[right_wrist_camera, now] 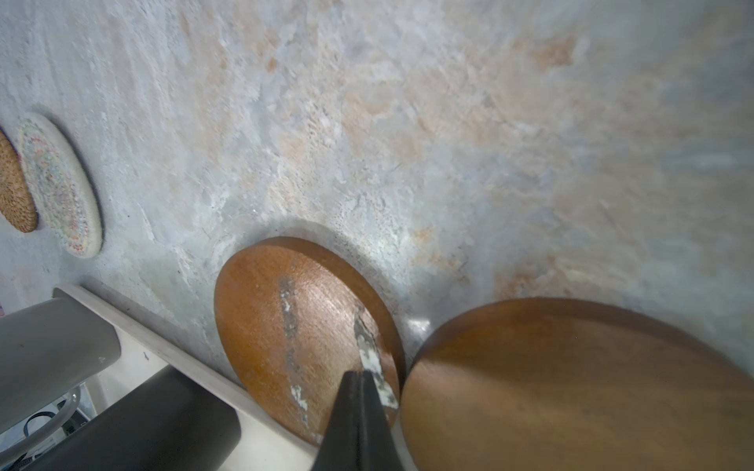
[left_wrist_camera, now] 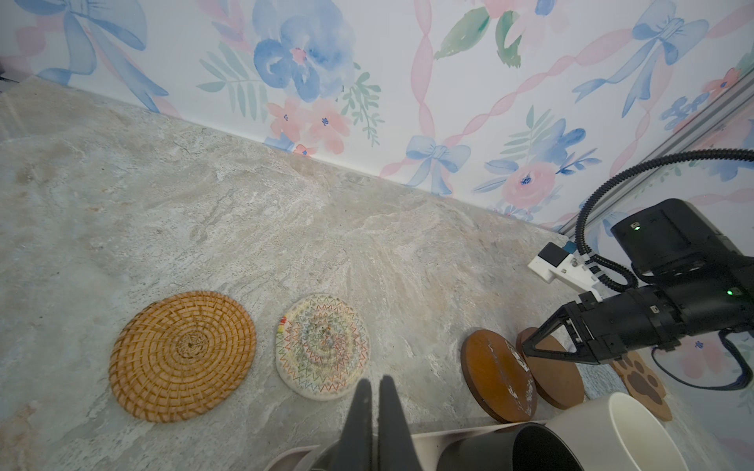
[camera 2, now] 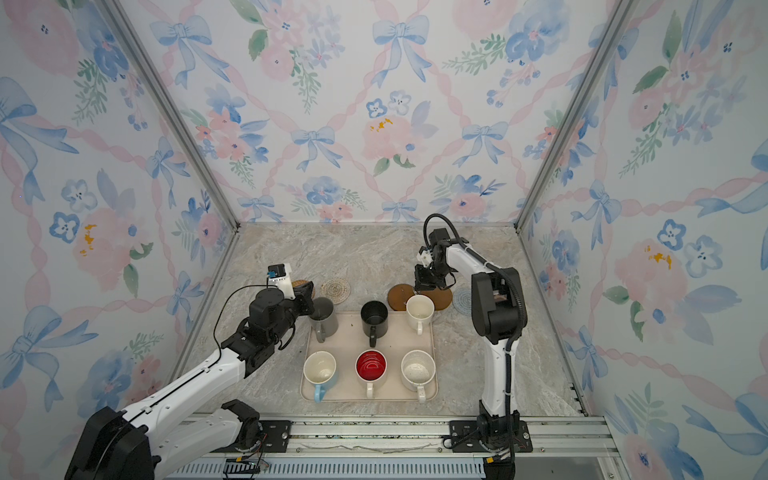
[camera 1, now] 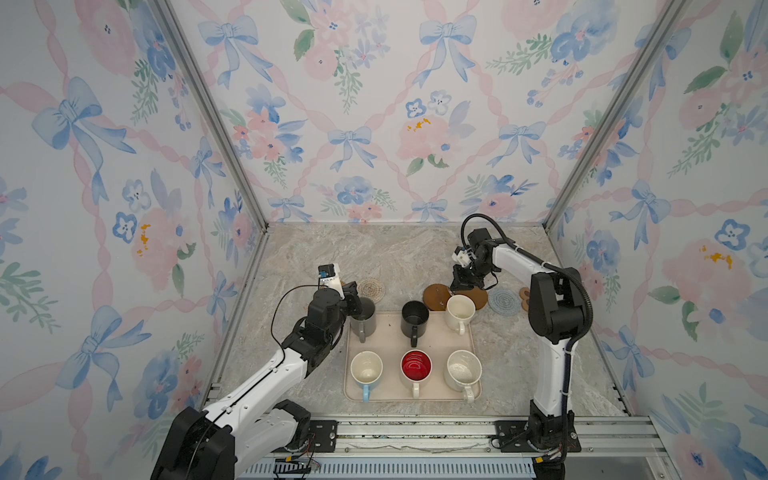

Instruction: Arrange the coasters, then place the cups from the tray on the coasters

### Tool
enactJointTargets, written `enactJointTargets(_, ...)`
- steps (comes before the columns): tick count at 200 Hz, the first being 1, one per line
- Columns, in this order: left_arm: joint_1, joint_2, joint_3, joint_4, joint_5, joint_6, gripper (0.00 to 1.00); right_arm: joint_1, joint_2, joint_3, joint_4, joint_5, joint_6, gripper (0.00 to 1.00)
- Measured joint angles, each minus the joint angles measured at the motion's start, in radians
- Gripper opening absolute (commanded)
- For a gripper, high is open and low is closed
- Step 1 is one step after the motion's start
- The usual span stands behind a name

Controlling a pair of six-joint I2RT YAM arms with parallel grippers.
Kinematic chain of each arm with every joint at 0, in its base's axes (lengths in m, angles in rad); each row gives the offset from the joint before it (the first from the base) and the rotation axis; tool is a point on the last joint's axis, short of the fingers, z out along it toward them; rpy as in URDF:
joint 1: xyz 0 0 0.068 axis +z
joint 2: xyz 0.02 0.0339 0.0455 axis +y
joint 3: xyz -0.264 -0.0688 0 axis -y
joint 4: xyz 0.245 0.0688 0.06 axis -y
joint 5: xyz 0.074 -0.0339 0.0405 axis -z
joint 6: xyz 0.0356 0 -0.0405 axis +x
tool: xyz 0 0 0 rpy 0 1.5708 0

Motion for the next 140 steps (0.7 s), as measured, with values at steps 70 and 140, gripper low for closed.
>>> enactJointTargets(70, 0.0, -0.005, 0.0, 0.0, 0.0, 0.0, 0.0, -0.01, -0.001, -0.051, 0.015, -0.008, -0.006, 0.0)
enactJointTargets(140, 0.0, -0.005, 0.0, 0.0, -0.001, 0.0, 0.0, 0.009, 0.009, -0.055, 0.053, -0.061, 0.01, 0.0)
